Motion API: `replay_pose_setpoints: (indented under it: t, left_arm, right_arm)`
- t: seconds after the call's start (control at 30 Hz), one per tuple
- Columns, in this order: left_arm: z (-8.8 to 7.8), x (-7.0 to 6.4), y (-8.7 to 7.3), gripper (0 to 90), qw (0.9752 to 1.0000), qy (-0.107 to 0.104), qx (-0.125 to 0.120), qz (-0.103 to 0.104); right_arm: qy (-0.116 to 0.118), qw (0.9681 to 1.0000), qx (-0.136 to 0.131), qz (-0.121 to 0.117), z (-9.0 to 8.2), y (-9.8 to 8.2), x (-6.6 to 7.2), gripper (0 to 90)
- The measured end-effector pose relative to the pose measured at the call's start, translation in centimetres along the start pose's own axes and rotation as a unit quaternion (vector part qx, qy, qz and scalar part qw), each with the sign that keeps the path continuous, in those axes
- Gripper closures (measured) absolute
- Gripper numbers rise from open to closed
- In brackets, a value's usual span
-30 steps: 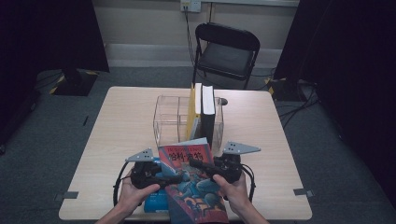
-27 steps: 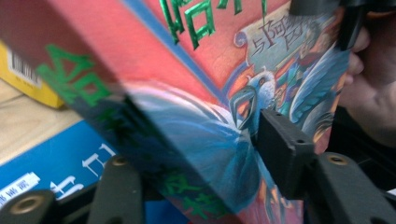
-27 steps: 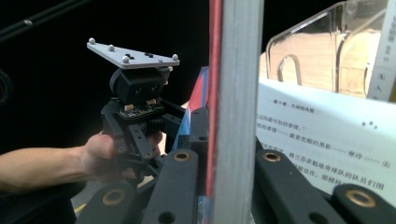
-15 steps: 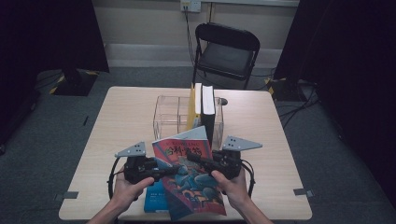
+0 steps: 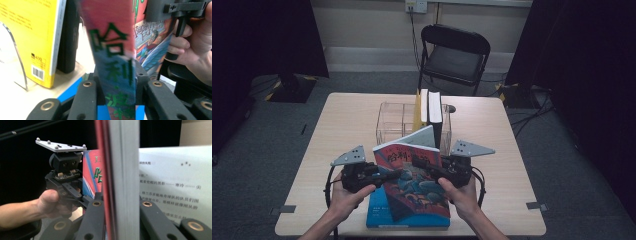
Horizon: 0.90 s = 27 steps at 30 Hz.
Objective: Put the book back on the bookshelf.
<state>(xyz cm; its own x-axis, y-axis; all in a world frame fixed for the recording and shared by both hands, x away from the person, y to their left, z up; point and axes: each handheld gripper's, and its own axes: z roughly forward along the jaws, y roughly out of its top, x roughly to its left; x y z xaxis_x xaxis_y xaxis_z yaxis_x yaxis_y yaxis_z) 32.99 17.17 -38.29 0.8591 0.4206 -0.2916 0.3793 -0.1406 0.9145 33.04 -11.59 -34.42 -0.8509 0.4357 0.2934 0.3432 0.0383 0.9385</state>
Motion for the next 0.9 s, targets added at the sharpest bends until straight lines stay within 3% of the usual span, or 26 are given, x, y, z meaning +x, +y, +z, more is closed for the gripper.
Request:
replay_pose_setpoints:
  t: [0.1, 0.13, 0.23, 0.3, 0.33, 0.43, 0.63, 0.67, 0.7, 0.8, 0.9]
  left_arm:
    - [-0.2, -0.4, 0.6, 73.8, 0.9995, 0.015, -0.004, 0.026]
    - [-0.3, -0.6, 0.7, 74.1, 0.9988, 0.022, -0.002, 0.045]
    - [-0.2, -0.8, 0.4, 74.3, 0.9987, 0.016, -0.009, 0.047]
    - [-0.2, -1.3, 0.3, 74.4, 0.9982, 0.016, -0.009, 0.057]
    - [-0.1, -1.6, 0.4, 74.5, 0.9976, 0.02, -0.006, 0.065]
    - [0.0, -2.5, 0.2, 74.4, 0.9963, 0.024, -0.01, 0.082]
    - [0.1, -2.5, 0.1, 74.1, 0.9962, 0.022, -0.012, 0.084]
    - [0.1, -2.6, 0.0, 74.1, 0.9961, 0.023, -0.016, 0.083]
    - [0.1, -2.6, 0.0, 74.0, 0.9961, 0.023, -0.016, 0.083]
    - [0.1, -2.7, -0.1, 73.6, 0.9959, 0.026, -0.017, 0.085]
    - [0.1, -2.7, -0.1, 73.5, 0.9957, 0.024, -0.016, 0.088]
  right_arm:
    - [0.004, 1.0, -0.008, -0.001, -0.1, 0.2, 0.0, 80.9]
    - [0.004, 0.9999, -0.01, -0.002, -0.3, 0.2, 0.0, 80.2]
    - [0.005, 0.9999, -0.012, -0.005, -0.5, -0.1, 0.1, 78.9]
    - [0.005, 0.9999, -0.014, -0.009, -0.8, -0.4, 0.2, 74.8]
    - [-0.011, 0.9995, -0.013, -0.025, -1.2, -0.5, 0.4, 61.9]
    - [-0.015, 0.999, -0.019, -0.039, -2.1, -0.6, 0.3, 58.7]
    - [-0.055, 0.9972, -0.028, -0.041, -4.2, -1.1, -0.7, 46.1]
    - [-0.088, 0.9944, -0.025, -0.053, -4.9, -1.5, -1.3, 40.3]
    - [-0.088, 0.9944, -0.025, -0.053, -4.9, -1.5, -1.3, 40.3]
    - [-0.084, 0.9959, -0.021, -0.027, -5.1, -2.1, -2.9, 32.9]
    - [-0.068, 0.9974, -0.022, -0.013, -4.8, -1.9, -3.6, 30.7]
